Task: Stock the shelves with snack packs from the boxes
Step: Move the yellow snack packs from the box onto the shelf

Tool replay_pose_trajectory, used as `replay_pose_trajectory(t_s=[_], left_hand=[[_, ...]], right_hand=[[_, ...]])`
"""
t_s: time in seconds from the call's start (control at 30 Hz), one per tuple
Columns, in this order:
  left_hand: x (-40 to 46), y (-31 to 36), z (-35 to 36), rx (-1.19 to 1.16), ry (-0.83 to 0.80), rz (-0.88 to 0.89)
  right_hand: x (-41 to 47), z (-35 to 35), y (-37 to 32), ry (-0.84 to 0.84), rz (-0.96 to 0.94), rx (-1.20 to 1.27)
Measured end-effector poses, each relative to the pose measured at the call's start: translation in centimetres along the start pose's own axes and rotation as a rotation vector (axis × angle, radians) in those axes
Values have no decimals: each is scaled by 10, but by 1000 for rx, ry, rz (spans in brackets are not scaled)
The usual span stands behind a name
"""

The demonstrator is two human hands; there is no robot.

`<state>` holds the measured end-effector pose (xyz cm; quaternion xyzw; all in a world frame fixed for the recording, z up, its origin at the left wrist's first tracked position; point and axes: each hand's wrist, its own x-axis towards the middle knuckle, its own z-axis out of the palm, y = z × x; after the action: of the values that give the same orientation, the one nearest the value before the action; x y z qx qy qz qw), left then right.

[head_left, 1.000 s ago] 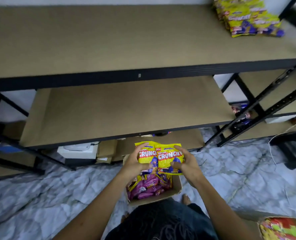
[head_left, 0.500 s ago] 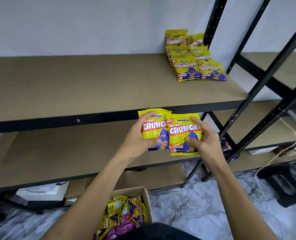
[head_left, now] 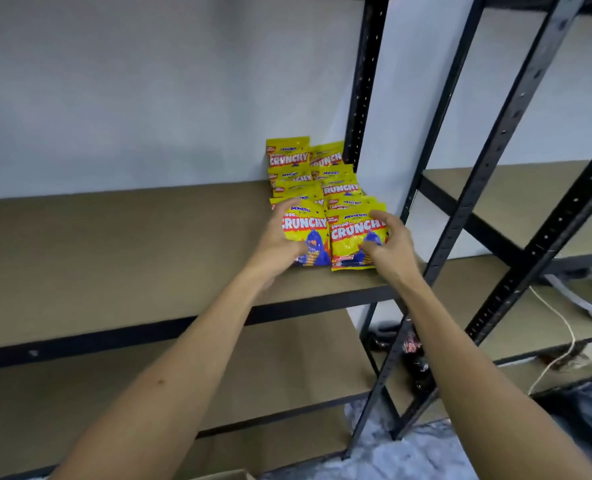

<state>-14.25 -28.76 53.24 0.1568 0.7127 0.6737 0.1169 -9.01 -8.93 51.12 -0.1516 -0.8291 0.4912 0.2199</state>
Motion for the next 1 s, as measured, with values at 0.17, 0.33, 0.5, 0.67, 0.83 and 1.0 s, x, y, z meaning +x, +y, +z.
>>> replay_pose_trajectory(t_s=[0.17, 0.33, 0.5, 0.67, 0.83, 1.0], left_hand=[[42, -14, 21, 312, 106, -49], [80, -17, 29, 699, 127, -104], [92, -18, 37, 736, 111, -83], [92, -11, 41, 784, 158, -52], [90, -11, 34, 611, 196, -29], [68, -14, 30, 603, 173, 57]], right_hand=[[44, -5, 9, 33, 24, -299], [74, -16, 7, 4, 37, -424], [89, -25, 21, -43, 8, -405], [98, -23, 26, 14, -34, -412], [96, -24, 27, 145, -62, -434], [66, -30, 35, 354, -172, -421]])
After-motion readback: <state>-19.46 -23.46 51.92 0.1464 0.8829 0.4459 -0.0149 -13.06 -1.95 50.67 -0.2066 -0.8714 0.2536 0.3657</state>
